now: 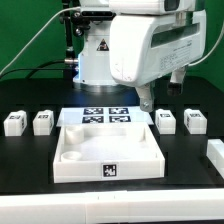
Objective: Assemble one leg
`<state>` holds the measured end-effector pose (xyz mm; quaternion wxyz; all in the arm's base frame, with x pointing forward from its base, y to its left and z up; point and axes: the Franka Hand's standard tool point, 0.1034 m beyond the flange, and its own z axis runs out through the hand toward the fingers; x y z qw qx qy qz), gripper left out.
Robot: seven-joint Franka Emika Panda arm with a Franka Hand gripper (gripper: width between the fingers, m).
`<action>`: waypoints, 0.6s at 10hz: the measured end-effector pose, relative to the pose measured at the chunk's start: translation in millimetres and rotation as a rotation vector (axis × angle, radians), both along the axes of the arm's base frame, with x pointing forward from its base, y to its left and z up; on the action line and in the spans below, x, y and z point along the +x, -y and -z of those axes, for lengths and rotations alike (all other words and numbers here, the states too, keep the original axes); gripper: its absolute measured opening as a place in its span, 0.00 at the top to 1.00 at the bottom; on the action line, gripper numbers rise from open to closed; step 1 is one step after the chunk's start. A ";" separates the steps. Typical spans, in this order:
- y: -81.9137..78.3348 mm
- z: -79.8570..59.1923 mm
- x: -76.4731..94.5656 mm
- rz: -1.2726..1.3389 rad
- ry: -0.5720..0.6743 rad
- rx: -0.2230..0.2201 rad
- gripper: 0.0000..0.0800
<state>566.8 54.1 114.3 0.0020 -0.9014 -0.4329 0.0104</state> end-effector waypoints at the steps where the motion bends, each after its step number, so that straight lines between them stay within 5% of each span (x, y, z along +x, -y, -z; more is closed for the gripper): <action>1: 0.0 0.0 0.0 0.000 0.000 0.000 0.19; 3: 0.0 0.0 0.0 -0.003 0.000 0.000 0.19; 6: 17.4 5.5 -14.6 -0.465 0.069 -0.005 0.19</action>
Offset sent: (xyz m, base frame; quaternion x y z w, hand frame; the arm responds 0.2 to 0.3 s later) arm 0.0000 0.0000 0.0000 0.0000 0.0000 -0.3523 0.9359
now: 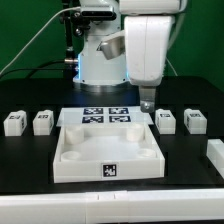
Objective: Assemble one leg
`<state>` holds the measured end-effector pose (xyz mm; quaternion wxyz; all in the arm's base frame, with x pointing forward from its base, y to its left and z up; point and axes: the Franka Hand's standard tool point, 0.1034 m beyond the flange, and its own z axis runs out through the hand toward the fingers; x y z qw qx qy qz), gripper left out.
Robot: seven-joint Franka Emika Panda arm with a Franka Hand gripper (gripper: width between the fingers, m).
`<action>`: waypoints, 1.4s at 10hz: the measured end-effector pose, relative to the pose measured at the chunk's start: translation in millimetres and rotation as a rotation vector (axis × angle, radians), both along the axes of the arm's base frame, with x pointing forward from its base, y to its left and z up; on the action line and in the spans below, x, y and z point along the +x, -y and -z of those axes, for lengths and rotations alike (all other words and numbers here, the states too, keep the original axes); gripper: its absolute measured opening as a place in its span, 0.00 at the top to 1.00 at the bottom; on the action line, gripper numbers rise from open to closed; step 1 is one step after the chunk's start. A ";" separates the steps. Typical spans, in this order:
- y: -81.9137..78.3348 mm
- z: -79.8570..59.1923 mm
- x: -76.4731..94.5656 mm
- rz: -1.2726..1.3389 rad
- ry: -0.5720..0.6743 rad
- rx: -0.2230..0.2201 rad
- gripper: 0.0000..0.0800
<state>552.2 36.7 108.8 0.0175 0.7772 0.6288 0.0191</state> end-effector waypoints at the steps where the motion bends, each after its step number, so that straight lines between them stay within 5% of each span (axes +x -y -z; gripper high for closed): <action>1: 2.4 0.7 -2.7 -0.115 -0.020 -0.014 0.19; 6: 9.2 6.6 -6.4 -0.321 -0.028 -0.032 0.19; 9: 42.7 44.1 -78.8 -0.280 -0.059 -0.019 0.19; 14: 37.2 49.2 -82.4 -0.218 -0.066 -0.018 0.19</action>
Offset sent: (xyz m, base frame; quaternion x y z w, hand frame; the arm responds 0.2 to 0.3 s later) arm 0.0000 0.0000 0.0000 0.0000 0.0000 -0.1790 0.9838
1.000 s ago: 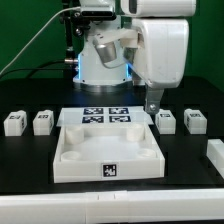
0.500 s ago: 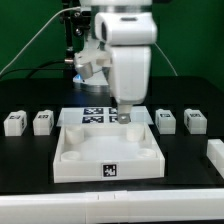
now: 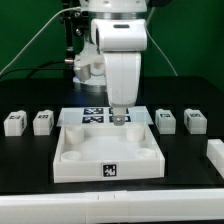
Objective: Assemble one leg
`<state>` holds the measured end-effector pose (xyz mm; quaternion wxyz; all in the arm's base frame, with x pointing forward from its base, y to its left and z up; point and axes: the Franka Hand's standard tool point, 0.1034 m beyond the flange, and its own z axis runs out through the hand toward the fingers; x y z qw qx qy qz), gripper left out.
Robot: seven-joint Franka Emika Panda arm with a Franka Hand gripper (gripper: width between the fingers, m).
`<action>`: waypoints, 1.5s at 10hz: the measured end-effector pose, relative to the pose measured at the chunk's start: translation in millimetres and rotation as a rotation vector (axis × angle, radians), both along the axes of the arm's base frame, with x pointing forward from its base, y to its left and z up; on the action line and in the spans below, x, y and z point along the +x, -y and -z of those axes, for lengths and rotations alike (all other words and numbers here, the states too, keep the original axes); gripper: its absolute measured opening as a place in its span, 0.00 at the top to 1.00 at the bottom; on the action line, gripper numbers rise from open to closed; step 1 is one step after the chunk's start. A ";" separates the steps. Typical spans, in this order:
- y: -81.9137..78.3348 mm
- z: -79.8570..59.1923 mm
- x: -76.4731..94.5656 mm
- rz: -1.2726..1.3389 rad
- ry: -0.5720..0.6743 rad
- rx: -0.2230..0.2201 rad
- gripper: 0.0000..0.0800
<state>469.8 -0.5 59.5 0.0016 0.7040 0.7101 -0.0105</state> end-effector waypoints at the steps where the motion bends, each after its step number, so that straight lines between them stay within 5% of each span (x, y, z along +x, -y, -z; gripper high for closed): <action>1: 4.9 16.7 -26.2 -0.016 0.011 0.011 0.19; 3: 10.7 40.7 -59.4 0.004 -0.019 0.023 0.19; 8: 23.8 54.5 -55.2 0.032 -0.023 0.030 0.21; 11: 23.9 54.7 -55.3 0.032 -0.023 0.030 0.81; 12: 23.9 54.7 -55.3 0.032 -0.023 0.030 0.81; 13: 23.9 53.9 -54.3 0.032 -0.019 0.030 0.94; 15: 23.9 53.7 -54.0 0.032 -0.018 0.030 0.94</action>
Offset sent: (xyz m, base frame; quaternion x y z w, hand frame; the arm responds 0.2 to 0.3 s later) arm -0.0050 0.0005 -0.0419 -0.0206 0.0496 -0.0182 0.9984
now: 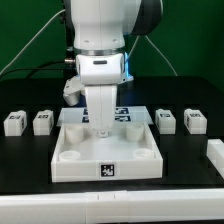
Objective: Assemble one leg
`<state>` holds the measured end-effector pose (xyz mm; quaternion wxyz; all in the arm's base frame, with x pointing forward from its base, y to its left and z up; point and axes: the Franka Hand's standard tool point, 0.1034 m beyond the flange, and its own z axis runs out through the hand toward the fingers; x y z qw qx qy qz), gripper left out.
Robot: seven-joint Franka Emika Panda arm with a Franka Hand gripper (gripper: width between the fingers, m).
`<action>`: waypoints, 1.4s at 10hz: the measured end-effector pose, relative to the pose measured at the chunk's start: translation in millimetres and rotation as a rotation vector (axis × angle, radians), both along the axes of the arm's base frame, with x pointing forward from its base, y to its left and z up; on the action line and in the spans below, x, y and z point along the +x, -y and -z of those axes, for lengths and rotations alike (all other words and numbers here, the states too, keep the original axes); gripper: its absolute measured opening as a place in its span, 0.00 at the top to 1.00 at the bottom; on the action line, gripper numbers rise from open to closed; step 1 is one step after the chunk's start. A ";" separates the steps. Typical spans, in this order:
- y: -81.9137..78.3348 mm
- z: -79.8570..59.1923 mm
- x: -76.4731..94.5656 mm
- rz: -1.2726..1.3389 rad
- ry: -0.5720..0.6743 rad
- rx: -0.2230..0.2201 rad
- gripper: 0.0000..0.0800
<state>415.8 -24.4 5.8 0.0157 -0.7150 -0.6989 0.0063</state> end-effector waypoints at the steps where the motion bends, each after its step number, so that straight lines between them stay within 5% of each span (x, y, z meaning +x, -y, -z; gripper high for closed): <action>1: 0.0 0.0 0.0 0.000 0.000 0.000 0.94; 7: -7.6 -2.7 10.1 -0.014 0.014 0.005 0.94; 11: -68.4 -2.9 43.9 0.016 0.035 0.038 0.94; 14: -86.0 -1.3 68.7 0.021 0.058 0.053 0.94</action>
Offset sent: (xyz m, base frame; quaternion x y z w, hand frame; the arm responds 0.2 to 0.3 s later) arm 0.0000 0.0000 0.0000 0.0000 0.0000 0.0000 1.0000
